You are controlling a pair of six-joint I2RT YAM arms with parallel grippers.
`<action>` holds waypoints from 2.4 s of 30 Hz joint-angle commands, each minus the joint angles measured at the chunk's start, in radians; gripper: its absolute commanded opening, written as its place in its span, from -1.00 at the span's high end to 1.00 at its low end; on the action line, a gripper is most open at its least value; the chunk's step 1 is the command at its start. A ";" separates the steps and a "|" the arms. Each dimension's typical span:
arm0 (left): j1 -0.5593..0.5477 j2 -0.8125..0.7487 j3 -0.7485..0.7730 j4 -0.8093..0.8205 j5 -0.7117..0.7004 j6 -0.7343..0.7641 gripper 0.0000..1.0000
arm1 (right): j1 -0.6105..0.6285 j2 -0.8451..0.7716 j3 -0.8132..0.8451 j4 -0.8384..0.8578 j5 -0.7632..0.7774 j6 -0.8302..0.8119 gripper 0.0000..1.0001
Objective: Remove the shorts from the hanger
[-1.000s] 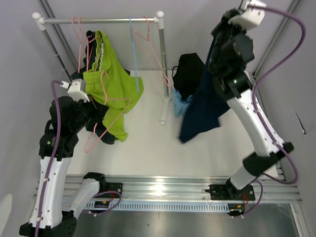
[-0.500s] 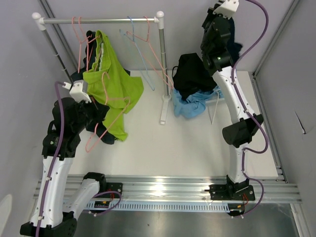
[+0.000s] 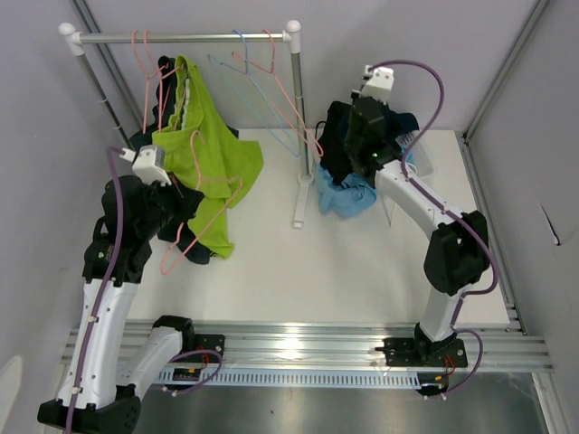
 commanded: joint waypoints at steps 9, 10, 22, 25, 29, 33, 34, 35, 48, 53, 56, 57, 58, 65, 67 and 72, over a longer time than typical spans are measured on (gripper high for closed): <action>-0.028 0.045 0.093 0.030 -0.038 -0.004 1.00 | -0.248 -0.107 -0.331 -0.288 0.066 0.486 -0.98; -0.029 0.057 0.110 0.024 -0.049 0.000 1.00 | -0.251 -0.112 -0.342 -0.294 0.045 0.483 -0.99; -0.041 0.385 0.554 0.058 -0.098 -0.013 1.00 | -0.120 -0.564 -0.702 -0.321 -0.018 0.456 -0.99; -0.048 0.500 0.700 0.052 -0.126 -0.005 1.00 | -0.081 -0.702 -0.793 -0.342 -0.095 0.454 -0.99; -0.049 0.667 0.905 0.021 -0.150 -0.002 1.00 | -0.099 -0.753 -0.874 -0.286 -0.397 0.379 -0.99; -0.054 0.813 1.069 -0.003 -0.156 -0.025 1.00 | -0.106 -0.643 -0.753 -0.421 -0.399 0.385 -0.99; -0.058 0.838 1.174 -0.014 -0.164 -0.026 1.00 | -0.106 -0.645 -0.756 -0.418 -0.407 0.390 -0.99; -0.061 0.885 1.196 -0.022 -0.167 -0.030 1.00 | -0.104 -0.658 -0.765 -0.395 -0.417 0.394 -0.99; -0.135 0.853 1.005 -0.003 -0.240 -0.020 1.00 | -0.058 -0.780 -0.871 -0.401 -0.387 0.419 -0.99; -0.149 0.708 0.859 0.021 -0.288 0.007 0.73 | -0.054 -0.794 -0.874 -0.412 -0.385 0.430 -0.99; -0.149 0.656 0.850 0.007 -0.346 0.059 -0.16 | -0.040 -0.802 -0.873 -0.417 -0.381 0.434 -0.99; -0.149 0.646 0.860 0.007 -0.363 0.073 -0.90 | -0.029 -0.808 -0.871 -0.418 -0.375 0.436 -0.99; -0.147 0.637 0.867 0.007 -0.401 0.087 -0.98 | -0.021 -0.811 -0.873 -0.420 -0.371 0.437 -0.99; -0.054 0.602 0.922 -0.023 -0.438 0.128 -0.97 | 0.029 -0.820 -0.880 -0.444 -0.327 0.450 -0.99; -0.020 0.602 0.907 -0.029 -0.448 0.128 -0.88 | 0.040 -0.828 -0.883 -0.449 -0.318 0.450 -0.99; 0.017 0.608 0.856 -0.022 -0.448 0.144 -0.70 | 0.042 -0.839 -0.890 -0.453 -0.309 0.448 -0.99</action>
